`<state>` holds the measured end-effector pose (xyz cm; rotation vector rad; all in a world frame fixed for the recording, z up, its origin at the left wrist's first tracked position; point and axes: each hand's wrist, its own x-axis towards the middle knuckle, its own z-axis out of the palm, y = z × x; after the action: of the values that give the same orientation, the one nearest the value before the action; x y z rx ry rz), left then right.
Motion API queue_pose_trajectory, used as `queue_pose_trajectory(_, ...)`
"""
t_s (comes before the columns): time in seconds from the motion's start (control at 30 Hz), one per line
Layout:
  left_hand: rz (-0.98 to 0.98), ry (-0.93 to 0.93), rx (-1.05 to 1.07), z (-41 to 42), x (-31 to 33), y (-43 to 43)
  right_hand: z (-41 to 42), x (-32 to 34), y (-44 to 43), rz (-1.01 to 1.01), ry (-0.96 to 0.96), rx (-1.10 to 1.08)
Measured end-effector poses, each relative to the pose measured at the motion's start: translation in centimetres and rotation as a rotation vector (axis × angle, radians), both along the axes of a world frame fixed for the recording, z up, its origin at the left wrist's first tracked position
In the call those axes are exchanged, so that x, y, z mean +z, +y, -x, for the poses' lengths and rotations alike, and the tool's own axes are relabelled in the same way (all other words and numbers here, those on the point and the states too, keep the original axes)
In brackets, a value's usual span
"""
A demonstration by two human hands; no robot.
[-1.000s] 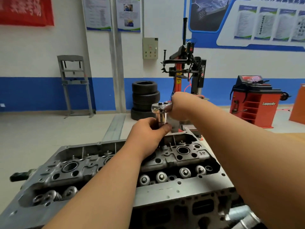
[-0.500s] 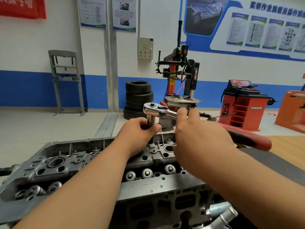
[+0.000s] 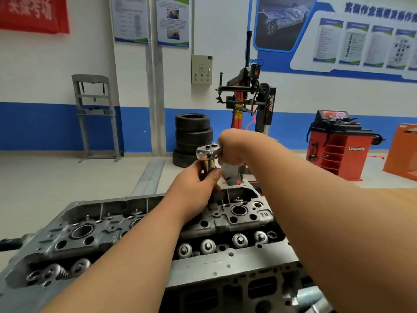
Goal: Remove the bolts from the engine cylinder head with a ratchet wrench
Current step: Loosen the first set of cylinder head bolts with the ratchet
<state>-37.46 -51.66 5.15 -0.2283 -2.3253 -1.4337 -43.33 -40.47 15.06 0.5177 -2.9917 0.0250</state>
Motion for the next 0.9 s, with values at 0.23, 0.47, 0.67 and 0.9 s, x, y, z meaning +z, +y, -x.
queue_pose_trajectory(0.23,0.043,0.001,0.013,-0.1,0.1,0.3,-1.9,-2.4,2.2,0.269,0.071,-0.037)
queue_pose_trajectory(0.47,0.07,0.008,0.042,-0.5,0.2,0.6,-10.7,-5.6,4.4,0.067,0.359,-0.12)
queue_pose_trajectory(0.67,0.101,0.021,0.046,-0.5,0.2,0.5,-12.1,-4.7,3.5,0.072,0.298,-0.074)
queue_pose_trajectory(0.9,-0.002,0.013,0.027,0.1,0.1,0.3,-2.9,-2.3,2.6,0.148,0.233,-0.059)
